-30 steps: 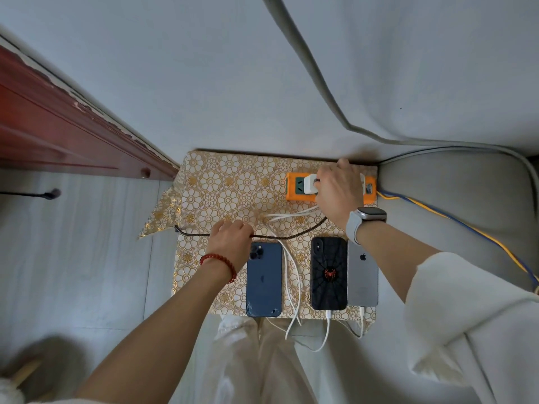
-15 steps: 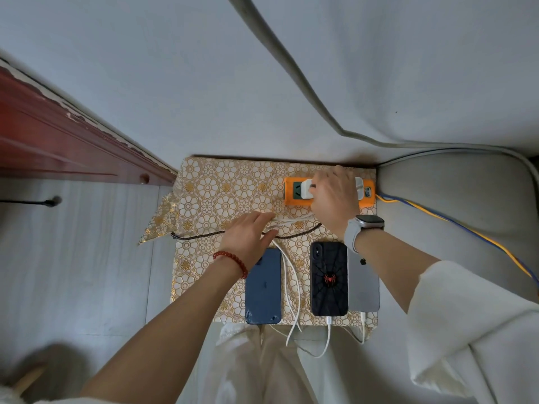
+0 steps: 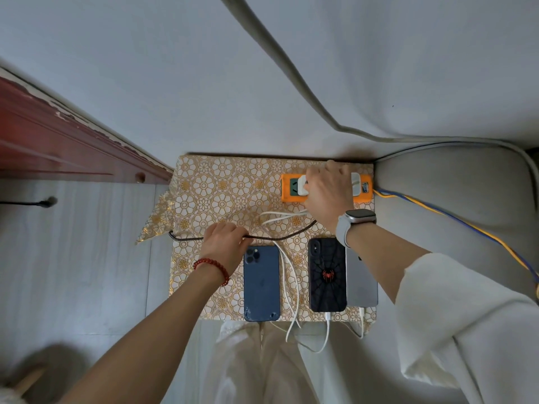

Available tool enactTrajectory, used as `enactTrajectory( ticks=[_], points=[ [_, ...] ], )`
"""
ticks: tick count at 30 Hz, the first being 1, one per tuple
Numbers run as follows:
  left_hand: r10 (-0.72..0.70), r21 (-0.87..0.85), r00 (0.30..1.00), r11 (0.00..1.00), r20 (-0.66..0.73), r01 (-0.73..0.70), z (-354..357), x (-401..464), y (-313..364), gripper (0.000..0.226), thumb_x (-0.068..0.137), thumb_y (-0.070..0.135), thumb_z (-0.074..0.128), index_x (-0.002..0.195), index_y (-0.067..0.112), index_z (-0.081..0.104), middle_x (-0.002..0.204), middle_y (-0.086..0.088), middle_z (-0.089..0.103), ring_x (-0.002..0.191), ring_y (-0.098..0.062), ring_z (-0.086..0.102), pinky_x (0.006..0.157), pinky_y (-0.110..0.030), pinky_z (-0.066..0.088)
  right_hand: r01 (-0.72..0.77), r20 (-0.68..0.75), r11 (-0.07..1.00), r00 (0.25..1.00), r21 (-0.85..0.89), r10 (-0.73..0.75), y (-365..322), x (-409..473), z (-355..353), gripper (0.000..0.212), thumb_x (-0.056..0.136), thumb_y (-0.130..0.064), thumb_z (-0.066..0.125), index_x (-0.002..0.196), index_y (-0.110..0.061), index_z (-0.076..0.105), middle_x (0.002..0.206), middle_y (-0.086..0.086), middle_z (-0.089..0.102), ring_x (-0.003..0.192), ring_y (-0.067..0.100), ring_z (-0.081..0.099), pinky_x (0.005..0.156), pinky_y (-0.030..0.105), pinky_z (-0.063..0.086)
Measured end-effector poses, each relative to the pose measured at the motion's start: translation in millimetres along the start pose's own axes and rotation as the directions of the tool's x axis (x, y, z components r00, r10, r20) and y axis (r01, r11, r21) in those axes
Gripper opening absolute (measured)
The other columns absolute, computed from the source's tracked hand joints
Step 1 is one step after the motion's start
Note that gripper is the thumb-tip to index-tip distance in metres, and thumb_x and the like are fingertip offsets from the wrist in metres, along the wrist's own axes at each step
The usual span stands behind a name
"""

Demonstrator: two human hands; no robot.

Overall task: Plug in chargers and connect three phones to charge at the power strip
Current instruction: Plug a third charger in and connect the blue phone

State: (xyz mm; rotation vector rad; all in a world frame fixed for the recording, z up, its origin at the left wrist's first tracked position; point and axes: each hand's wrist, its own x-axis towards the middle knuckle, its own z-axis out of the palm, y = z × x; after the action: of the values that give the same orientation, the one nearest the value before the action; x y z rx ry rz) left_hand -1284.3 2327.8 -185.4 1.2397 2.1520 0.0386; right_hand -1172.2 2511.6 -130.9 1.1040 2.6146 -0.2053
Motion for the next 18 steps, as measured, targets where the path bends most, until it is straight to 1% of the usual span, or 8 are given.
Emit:
enactTrajectory(
  ticks=[2, 8, 10, 12, 15, 18],
  points=[
    [0.003, -0.043, 0.999, 0.999, -0.037, -0.005, -2.3, 0.1, -1.6, 0.025, 0.091, 0.031, 0.046, 0.1, 0.015, 0.063, 0.095, -0.004, 0.064, 0.096, -0.024, 0.055, 0.098, -0.037, 0.034, 0.012, 0.007, 1.0, 1.0, -0.023, -0.012, -0.2, -0.1, 0.1, 0.02, 0.079, -0.005, 0.054, 0.099, -0.005, 0.053, 0.094, 0.013, 0.063, 0.1, 0.031, 0.049, 0.09, 0.046, 0.034],
    [0.014, -0.13, 0.996, 0.991, -0.085, -0.025, -10.4, 4.4, -1.9, 0.024, 0.091, 0.028, 0.047, 0.1, 0.012, 0.063, 0.094, -0.006, 0.063, 0.087, -0.024, 0.057, 0.085, -0.037, 0.044, 0.016, 0.004, 1.0, 1.0, 0.018, -0.016, -2.2, 6.2, -1.1, 0.023, 0.077, -0.006, 0.056, 0.099, -0.007, 0.053, 0.091, 0.01, 0.065, 0.098, 0.029, 0.05, 0.084, 0.042, 0.035],
    [0.011, -0.154, 0.997, 0.988, -0.076, -0.022, -13.9, 4.6, -5.7, 0.023, 0.091, 0.026, 0.047, 0.102, 0.013, 0.062, 0.097, -0.006, 0.062, 0.089, -0.024, 0.058, 0.082, -0.037, 0.047, 0.012, 0.014, 1.0, 1.0, 0.008, -0.012, -2.9, 5.6, -0.4, 0.026, 0.077, -0.008, 0.057, 0.103, -0.009, 0.051, 0.093, 0.009, 0.064, 0.097, 0.028, 0.051, 0.084, 0.042, 0.035],
    [-0.007, -0.173, 1.0, 0.985, -0.027, 0.002, -16.6, 2.0, -13.8, 0.021, 0.091, 0.024, 0.046, 0.102, 0.013, 0.061, 0.102, -0.005, 0.063, 0.092, -0.023, 0.058, 0.082, -0.038, 0.049, 0.001, 0.006, 1.0, 1.0, -0.009, 0.0, -2.9, 3.9, 0.8, 0.03, 0.077, -0.009, 0.059, 0.105, -0.011, 0.05, 0.095, 0.008, 0.064, 0.096, 0.028, 0.053, 0.085, 0.042, 0.036],
    [-0.046, -0.117, 0.998, 0.992, 0.05, 0.052, -17.6, -10.2, -32.8, 0.022, 0.091, 0.022, 0.043, 0.102, 0.014, 0.06, 0.103, -0.006, 0.064, 0.093, -0.024, 0.058, 0.082, -0.039, 0.049, -0.054, 0.014, 0.998, 0.998, -0.032, 0.055, -2.9, 1.8, -1.8, 0.029, 0.077, -0.006, 0.056, 0.105, -0.011, 0.05, 0.095, 0.009, 0.064, 0.096, 0.03, 0.054, 0.085, 0.042, 0.036],
    [-0.091, -0.045, 0.995, 0.995, 0.036, 0.093, -16.0, -33.7, -56.4, 0.023, 0.091, 0.02, 0.041, 0.101, 0.013, 0.061, 0.102, -0.007, 0.065, 0.093, -0.025, 0.058, 0.082, -0.037, 0.048, -0.126, 0.02, 0.99, 0.992, -0.06, 0.127, -9.8, -5.1, -6.7, 0.028, 0.076, -0.002, 0.054, 0.103, -0.009, 0.051, 0.101, 0.013, 0.061, 0.1, 0.032, 0.05, 0.084, 0.043, 0.035]
  ],
)
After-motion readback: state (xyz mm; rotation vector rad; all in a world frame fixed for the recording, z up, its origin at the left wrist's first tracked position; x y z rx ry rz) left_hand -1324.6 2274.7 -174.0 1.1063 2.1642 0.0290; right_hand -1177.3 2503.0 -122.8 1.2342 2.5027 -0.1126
